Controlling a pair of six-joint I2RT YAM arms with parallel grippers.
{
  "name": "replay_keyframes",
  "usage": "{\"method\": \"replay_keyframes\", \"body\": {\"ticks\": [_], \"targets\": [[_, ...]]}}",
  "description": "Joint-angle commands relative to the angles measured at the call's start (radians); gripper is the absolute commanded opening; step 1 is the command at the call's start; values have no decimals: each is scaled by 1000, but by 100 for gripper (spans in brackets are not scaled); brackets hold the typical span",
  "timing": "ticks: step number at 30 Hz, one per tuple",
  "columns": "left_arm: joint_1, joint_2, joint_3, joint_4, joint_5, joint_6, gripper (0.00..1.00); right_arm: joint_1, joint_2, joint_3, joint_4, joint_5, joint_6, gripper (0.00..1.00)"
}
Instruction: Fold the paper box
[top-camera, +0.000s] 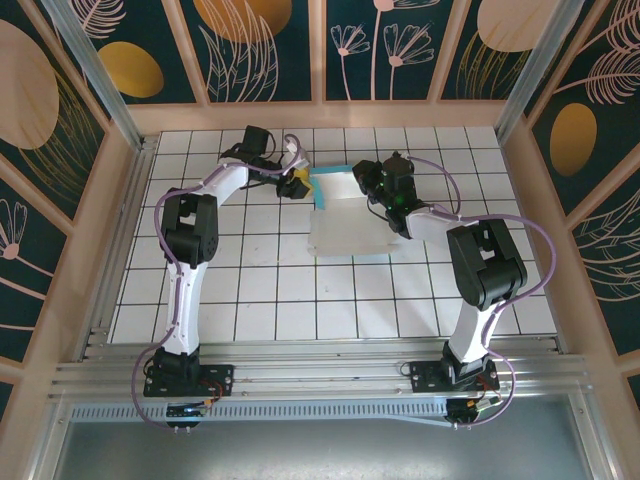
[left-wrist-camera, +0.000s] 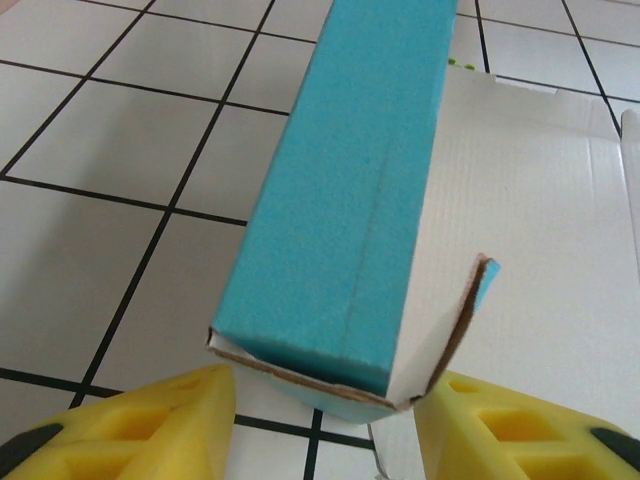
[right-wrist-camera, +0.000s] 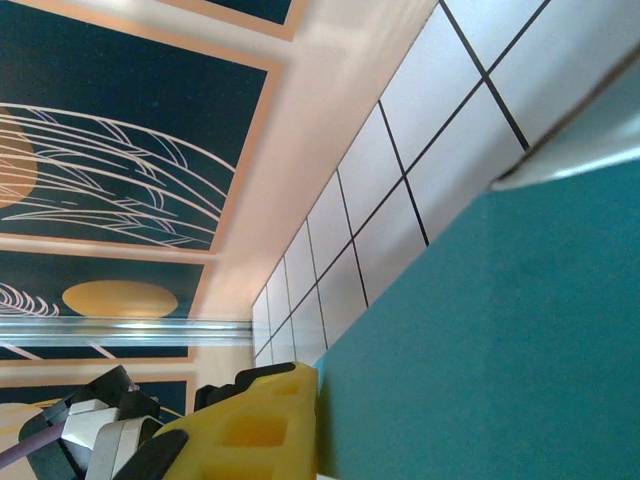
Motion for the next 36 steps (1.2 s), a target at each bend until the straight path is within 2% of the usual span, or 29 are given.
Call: {"method": "replay_keyframes", "body": {"ticks": [1, 4, 9, 15, 20, 25, 30, 36], "targets": [[-12, -4, -48, 122, 70, -120, 50, 16, 18, 23, -33, 11, -34, 13], [-13, -12, -80, 201, 73, -212, 47, 15, 16, 22, -34, 11, -35, 13], [-16, -9, -91, 241, 62, -291, 42, 17, 17, 22, -31, 11, -32, 13], [-31, -33, -134, 338, -30, -423, 38, 19, 15, 18, -30, 16, -29, 13], [-54, -62, -176, 400, -178, -549, 32, 19, 14, 19, -31, 19, -28, 13], [-88, -87, -182, 385, -383, -639, 27, 20, 14, 16, -28, 18, -25, 13], [-125, -105, -200, 370, -535, -641, 23, 21, 13, 14, -23, 16, -21, 13], [-141, -112, -200, 327, -681, -630, 10, 23, 5, 7, -20, 18, -23, 13]]}}
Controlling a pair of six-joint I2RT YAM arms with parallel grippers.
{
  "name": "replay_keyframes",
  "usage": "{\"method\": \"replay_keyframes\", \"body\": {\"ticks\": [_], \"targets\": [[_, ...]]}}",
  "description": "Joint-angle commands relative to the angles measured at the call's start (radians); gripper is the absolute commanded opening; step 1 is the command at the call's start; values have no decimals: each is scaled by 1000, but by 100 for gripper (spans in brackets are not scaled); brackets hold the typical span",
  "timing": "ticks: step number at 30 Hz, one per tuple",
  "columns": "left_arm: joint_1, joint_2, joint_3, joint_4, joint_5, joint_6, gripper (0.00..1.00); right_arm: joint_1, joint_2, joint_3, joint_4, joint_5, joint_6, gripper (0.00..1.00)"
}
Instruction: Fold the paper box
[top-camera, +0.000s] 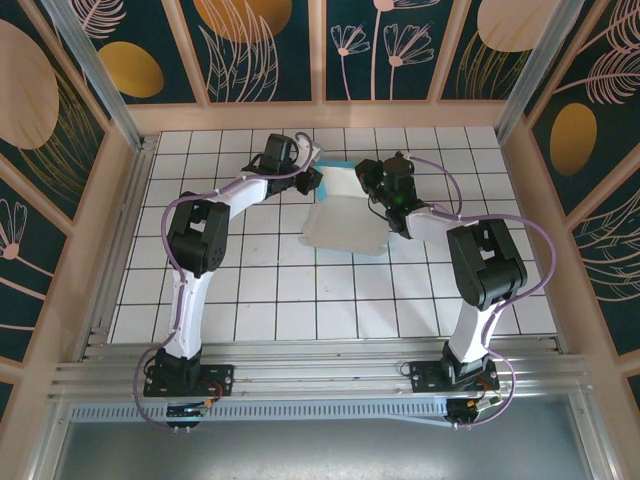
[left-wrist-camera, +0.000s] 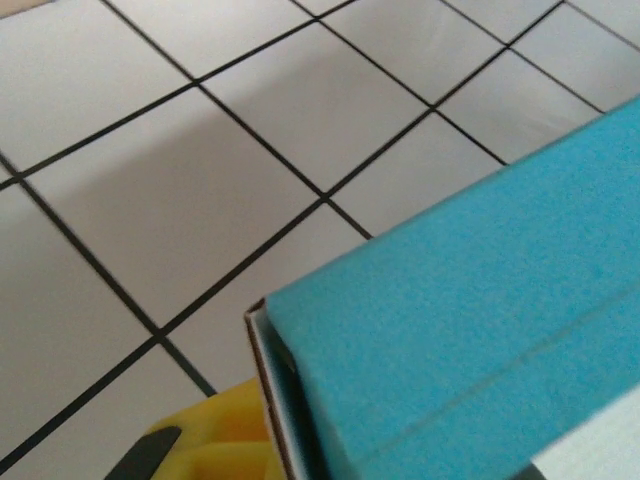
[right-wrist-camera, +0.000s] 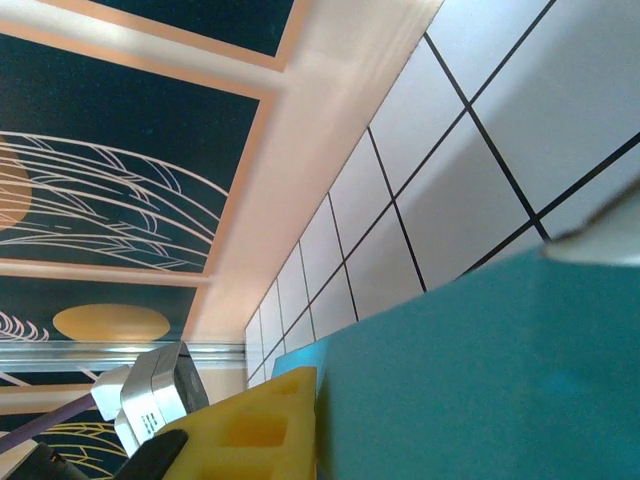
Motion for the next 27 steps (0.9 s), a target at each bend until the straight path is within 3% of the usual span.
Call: {"method": "replay_keyframes", "body": {"ticks": [1, 5, 8, 11, 16, 22, 25, 27], "targets": [[-10, -25, -13, -41, -159, 3, 7, 21, 5, 6, -19, -32, -22, 13], [-21, -33, -13, -56, -253, 24, 0, 24, 6, 4, -12, -35, -19, 13], [-39, -29, -13, -61, -258, 56, 1, 28, 11, 4, -7, -38, -14, 13], [-48, -15, -10, -54, -223, 48, 16, 29, 12, 5, -5, -39, -11, 13], [-48, 14, 7, -49, -211, 18, 18, 29, 9, 3, -11, -34, -15, 13], [-48, 32, 20, -61, -222, 17, 1, 29, 5, -1, -14, -28, -14, 13], [-47, 35, 27, -72, -261, 24, 0, 30, 4, -2, -11, -29, -8, 13], [-48, 30, 26, -74, -219, 20, 11, 29, 6, -3, -6, -29, -5, 13]]}}
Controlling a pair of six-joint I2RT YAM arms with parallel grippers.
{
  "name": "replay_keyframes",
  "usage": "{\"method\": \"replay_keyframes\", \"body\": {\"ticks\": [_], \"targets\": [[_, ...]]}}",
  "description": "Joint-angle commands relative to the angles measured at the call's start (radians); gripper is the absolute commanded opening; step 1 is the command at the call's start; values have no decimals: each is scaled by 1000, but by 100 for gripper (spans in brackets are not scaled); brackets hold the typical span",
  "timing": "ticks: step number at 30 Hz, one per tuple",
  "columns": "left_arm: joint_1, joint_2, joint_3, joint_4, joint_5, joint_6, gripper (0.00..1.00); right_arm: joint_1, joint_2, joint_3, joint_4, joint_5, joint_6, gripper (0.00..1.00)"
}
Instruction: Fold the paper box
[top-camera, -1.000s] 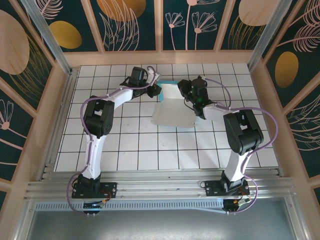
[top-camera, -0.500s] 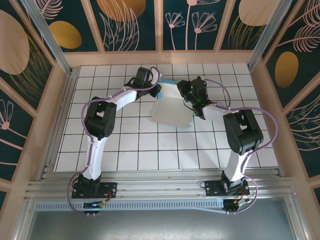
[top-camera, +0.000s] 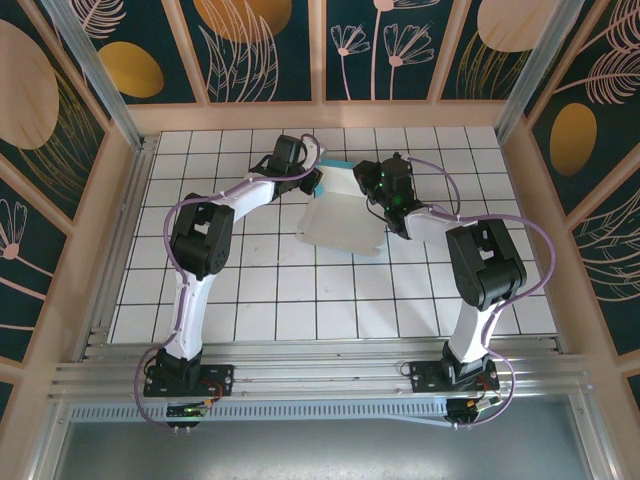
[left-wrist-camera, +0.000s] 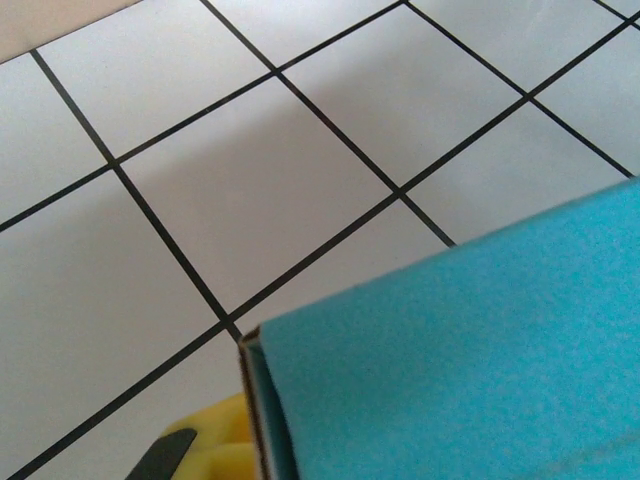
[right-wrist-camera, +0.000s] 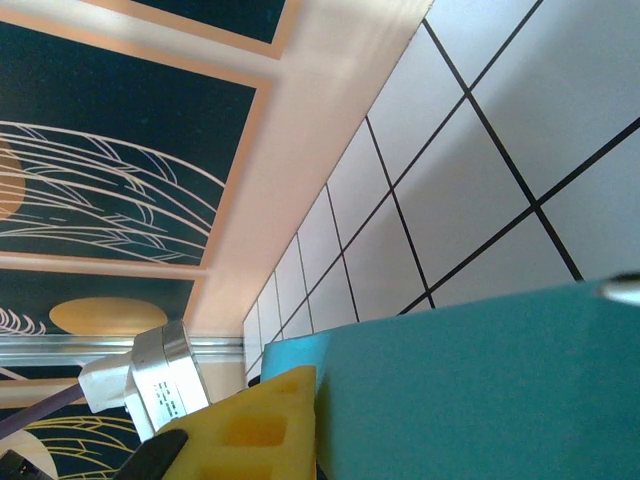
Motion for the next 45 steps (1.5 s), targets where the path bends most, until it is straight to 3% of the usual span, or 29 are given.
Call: {"method": "replay_keyframes", "body": {"ticks": [1, 5, 9, 15, 19, 21, 24, 25, 29, 32, 35, 39, 45], "targets": [[-5, 33, 13, -49, 26, 14, 16, 18, 6, -4, 3, -29, -8, 13], [-5, 49, 17, -39, 143, -47, 22, 16, 11, -12, 18, -36, 7, 13], [-5, 58, 12, -37, 127, -76, 22, 14, 14, -16, 13, -37, 14, 13], [-5, 69, 21, -63, 60, -76, 5, 13, 10, -14, 8, -36, 8, 13], [-5, 73, 45, -98, -27, -67, 1, 12, 7, -15, 8, -37, 7, 13], [-5, 69, 45, -89, -18, -75, 5, 13, 8, -16, 12, -37, 10, 13], [-6, 67, 46, -79, 19, -103, 22, 13, 11, -16, 18, -40, 13, 13], [-7, 66, 42, -72, 19, -109, 22, 13, 12, -17, 19, -41, 14, 13], [-6, 60, 31, -60, -7, -109, 0, 14, 14, -20, 23, -47, 18, 13], [-8, 35, 7, -43, -2, -99, 0, 13, 5, -22, 21, -47, 16, 13], [-12, 3, -20, -30, -10, -91, 9, 11, 1, -22, 29, -52, 18, 14], [-13, -60, -68, -5, 0, -106, 38, 8, 0, -26, 36, -60, 30, 17], [-13, -236, -235, 69, 41, -200, 48, -5, -9, -32, 42, -74, 29, 17]]}}
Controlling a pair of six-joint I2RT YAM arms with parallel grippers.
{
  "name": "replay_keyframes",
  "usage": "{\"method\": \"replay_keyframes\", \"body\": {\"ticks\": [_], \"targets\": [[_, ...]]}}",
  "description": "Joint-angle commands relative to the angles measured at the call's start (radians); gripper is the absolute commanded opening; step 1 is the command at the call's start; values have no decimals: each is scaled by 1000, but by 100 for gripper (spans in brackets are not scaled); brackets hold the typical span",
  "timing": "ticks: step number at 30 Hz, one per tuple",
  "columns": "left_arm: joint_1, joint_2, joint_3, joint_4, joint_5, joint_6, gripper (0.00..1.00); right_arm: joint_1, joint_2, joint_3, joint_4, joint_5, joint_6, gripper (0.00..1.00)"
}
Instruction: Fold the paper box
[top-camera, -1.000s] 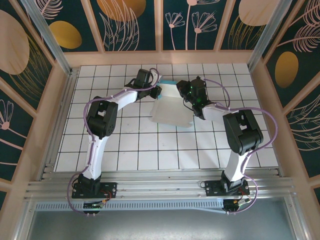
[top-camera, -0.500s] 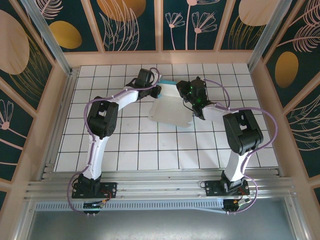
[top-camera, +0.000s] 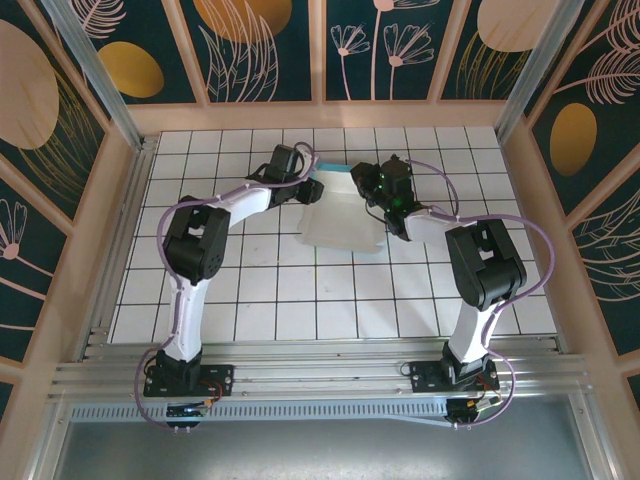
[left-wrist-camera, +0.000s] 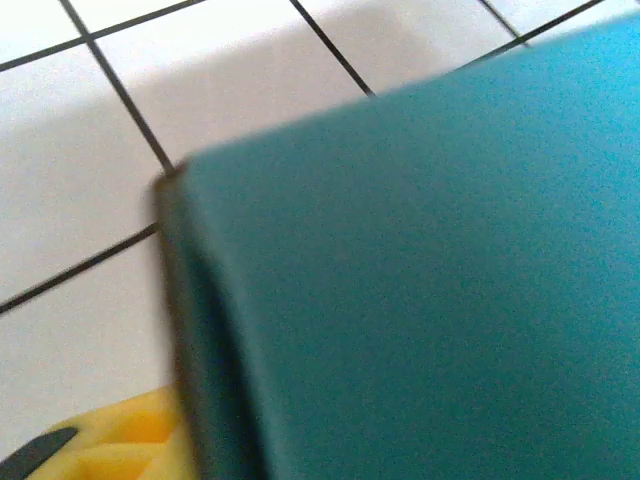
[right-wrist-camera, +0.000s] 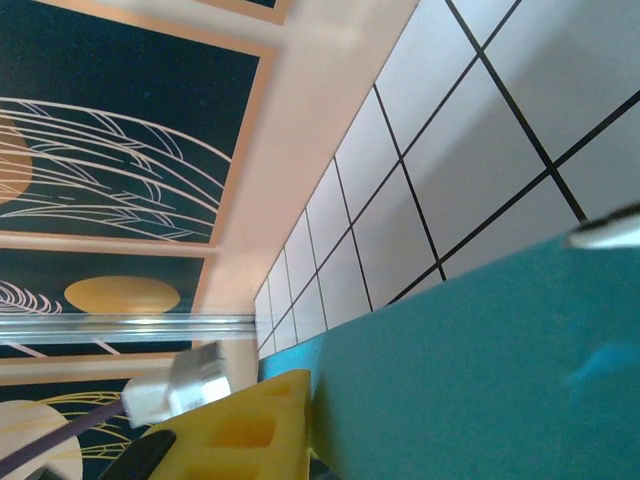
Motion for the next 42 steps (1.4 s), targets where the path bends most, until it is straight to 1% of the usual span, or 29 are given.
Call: {"method": "replay_keyframes", "body": {"ticks": [1, 3, 5, 7, 9, 11, 14, 16, 17, 22, 26, 32, 36, 42], "targets": [[-6, -152, -77, 65, 22, -81, 49, -8, -15, -17, 17, -19, 1, 18], [-6, -220, -137, 81, 8, -135, 51, -14, -23, -27, 20, -20, -3, 18], [-4, -279, -170, 81, -9, -222, 53, -21, -29, -35, 24, -24, -5, 18], [4, -304, -154, 48, -18, -322, 52, -28, -28, -41, 33, -38, -5, 18], [22, -295, -107, -1, -15, -420, 52, -29, -26, -49, 50, -43, -5, 18], [50, -262, -49, -34, 38, -515, 53, -29, -26, -57, 61, -48, -5, 18], [91, -189, 18, -15, 187, -599, 54, -30, -24, -65, 68, -49, -5, 18], [102, -139, 55, 5, 250, -620, 54, -31, -21, -66, 69, -50, -4, 18], [104, -114, 77, 6, 261, -620, 55, -30, -20, -65, 71, -51, -4, 18], [105, -17, 159, -17, 275, -610, 55, -31, -18, -57, 59, -54, -11, 18], [106, 10, 153, 27, 362, -651, 54, -33, -17, -52, 48, -53, -19, 18], [106, 23, 132, 43, 419, -700, 51, -32, -7, -52, 52, -60, -16, 19], [106, 40, 139, 54, 440, -729, 44, -33, -15, -51, 39, -64, -26, 26], [106, 53, 160, 25, 419, -713, 42, -47, -111, -73, -55, -50, -112, 42]]}}
